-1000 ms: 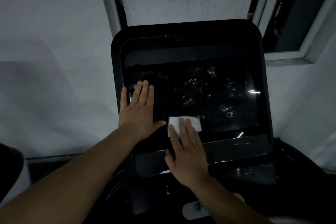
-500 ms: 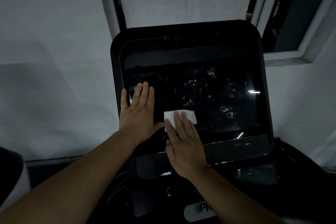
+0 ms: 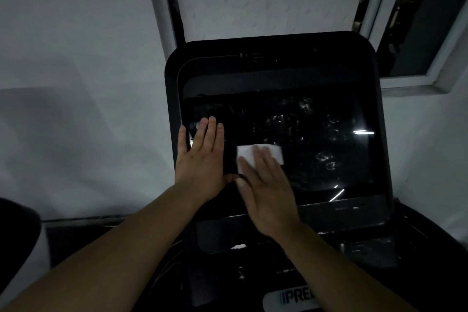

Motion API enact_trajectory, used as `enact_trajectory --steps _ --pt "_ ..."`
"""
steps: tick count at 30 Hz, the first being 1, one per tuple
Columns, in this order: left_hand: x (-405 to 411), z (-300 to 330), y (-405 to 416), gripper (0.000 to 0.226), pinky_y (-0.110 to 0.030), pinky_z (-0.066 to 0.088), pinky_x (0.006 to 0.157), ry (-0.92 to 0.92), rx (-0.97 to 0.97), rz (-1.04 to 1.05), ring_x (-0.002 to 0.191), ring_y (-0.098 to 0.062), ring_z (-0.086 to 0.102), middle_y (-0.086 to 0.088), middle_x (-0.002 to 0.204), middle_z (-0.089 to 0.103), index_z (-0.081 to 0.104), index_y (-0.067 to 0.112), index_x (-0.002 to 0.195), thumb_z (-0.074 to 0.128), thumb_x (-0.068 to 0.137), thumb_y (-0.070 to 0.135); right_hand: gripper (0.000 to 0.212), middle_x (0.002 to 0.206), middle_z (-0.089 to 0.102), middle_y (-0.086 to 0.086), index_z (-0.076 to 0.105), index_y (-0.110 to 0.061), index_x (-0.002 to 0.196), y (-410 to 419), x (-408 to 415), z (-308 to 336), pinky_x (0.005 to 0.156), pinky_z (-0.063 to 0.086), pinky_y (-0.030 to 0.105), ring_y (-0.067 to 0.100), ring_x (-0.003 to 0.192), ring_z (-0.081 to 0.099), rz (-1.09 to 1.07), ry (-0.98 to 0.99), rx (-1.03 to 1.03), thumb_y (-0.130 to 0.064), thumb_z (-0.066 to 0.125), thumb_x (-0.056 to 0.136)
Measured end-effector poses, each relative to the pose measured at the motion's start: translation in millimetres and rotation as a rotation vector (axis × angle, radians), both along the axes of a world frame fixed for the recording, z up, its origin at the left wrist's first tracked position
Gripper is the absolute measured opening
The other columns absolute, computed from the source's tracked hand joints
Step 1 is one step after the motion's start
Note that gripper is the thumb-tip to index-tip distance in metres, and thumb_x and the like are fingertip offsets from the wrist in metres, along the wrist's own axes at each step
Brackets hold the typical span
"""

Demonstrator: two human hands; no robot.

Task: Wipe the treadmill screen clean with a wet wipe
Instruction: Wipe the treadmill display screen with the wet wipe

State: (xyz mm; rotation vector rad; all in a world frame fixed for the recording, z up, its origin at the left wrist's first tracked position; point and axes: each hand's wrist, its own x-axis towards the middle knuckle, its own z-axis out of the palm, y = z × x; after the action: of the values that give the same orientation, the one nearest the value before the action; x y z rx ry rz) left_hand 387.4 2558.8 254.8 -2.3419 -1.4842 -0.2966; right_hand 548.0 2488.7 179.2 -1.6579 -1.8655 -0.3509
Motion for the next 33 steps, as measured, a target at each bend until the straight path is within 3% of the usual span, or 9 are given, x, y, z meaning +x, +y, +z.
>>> enact_trajectory --steps 2,5,10,14,18,23,26,31,33 --pt "0.8 -1.0 0.7 0.121 -0.061 -0.013 0.12 -0.002 0.003 0.001 0.154 -0.024 -0.023 -0.011 0.17 -0.018 -0.014 0.011 0.16 0.044 0.083 0.084 0.062 0.166 0.025 0.018 0.042 -0.013 0.155 -2.9 27.2 -2.0 0.124 0.024 0.052 0.028 0.158 0.012 -0.051 0.003 0.034 -0.049 0.017 0.111" --pt "2.0 -0.2 0.1 0.122 -0.062 -0.012 0.12 0.013 -0.006 0.011 0.155 -0.025 -0.021 -0.012 0.17 -0.016 -0.013 0.01 0.16 0.045 0.082 0.084 0.066 0.168 0.018 0.021 0.033 -0.012 0.158 2.2 33.9 1.5 0.123 0.023 0.056 0.034 0.158 0.009 -0.14 0.039 -0.003 -0.053 0.013 0.11" --pt "1.9 1.8 -0.1 0.101 -0.061 -0.012 0.121 0.031 -0.009 0.02 0.152 -0.026 -0.028 -0.013 0.166 -0.028 -0.023 0.009 0.157 0.042 0.096 0.058 0.07 0.169 0.017 0.016 0.037 -0.015 0.157 13.8 -13.7 9.7 0.126 0.016 0.051 0.029 0.159 0.004 -0.035 -0.023 -0.021 -0.059 0.011 0.108" --pt "1.6 0.8 0.9 0.118 -0.061 -0.011 0.121 -0.024 -0.015 -0.003 0.155 -0.025 -0.022 -0.012 0.169 -0.017 -0.014 0.01 0.16 0.047 0.085 0.079 0.06 0.16 0.037 0.023 0.049 -0.008 0.15 15.4 28.3 10.1 0.123 0.027 0.052 0.035 0.155 0.021 -0.052 -0.092 0.095 -0.047 0.026 0.11" --pt "3.0 -0.4 1.2 0.123 -0.062 -0.012 0.12 -0.003 -0.011 0.004 0.154 -0.025 -0.022 -0.012 0.17 -0.017 -0.014 0.01 0.16 0.048 0.082 0.083 0.069 0.166 0.021 0.025 0.035 -0.012 0.158 24.7 42.9 22.4 0.124 0.022 0.055 0.038 0.157 0.011 -0.229 0.03 -0.001 -0.054 0.014 0.108" --pt "0.6 -0.7 2.4 0.102 -0.06 -0.013 0.121 -0.025 0.001 -0.013 0.153 -0.024 -0.025 -0.011 0.168 -0.023 -0.015 0.011 0.16 0.034 0.093 0.069 0.067 0.167 0.026 0.018 0.043 -0.014 0.155 28.4 -7.8 23.5 0.126 0.018 0.05 0.03 0.158 0.011 -0.028 -0.061 0.027 -0.056 0.017 0.108" --pt "0.6 -0.6 1.4 0.117 -0.06 -0.014 0.12 -0.03 -0.009 -0.005 0.154 -0.024 -0.024 -0.01 0.169 -0.019 -0.014 0.011 0.16 0.043 0.085 0.081 0.063 0.162 0.034 0.022 0.044 -0.011 0.154 31.5 27.9 22.3 0.124 0.024 0.052 0.033 0.156 0.018 -0.06 -0.103 0.058 -0.05 0.021 0.11" --pt "2.3 -0.7 1.5 0.122 -0.061 -0.015 0.12 -0.012 -0.01 -0.002 0.154 -0.025 -0.024 -0.011 0.169 -0.019 -0.016 0.01 0.159 0.046 0.083 0.083 0.073 0.169 0.01 0.021 0.026 -0.018 0.162 45.2 52.4 35.8 0.126 0.011 0.054 0.037 0.158 0.0 -0.307 0.034 -0.089 -0.057 0.001 0.105" --pt "1.8 -0.8 2.1 0.121 -0.061 -0.016 0.12 -0.018 -0.008 -0.003 0.153 -0.024 -0.025 -0.011 0.169 -0.02 -0.016 0.011 0.16 0.045 0.084 0.083 0.077 0.169 0.012 0.02 0.029 -0.018 0.16 48.6 19.9 44.5 0.127 0.011 0.052 0.036 0.158 0.001 -0.245 0.014 -0.066 -0.061 -0.002 0.103"
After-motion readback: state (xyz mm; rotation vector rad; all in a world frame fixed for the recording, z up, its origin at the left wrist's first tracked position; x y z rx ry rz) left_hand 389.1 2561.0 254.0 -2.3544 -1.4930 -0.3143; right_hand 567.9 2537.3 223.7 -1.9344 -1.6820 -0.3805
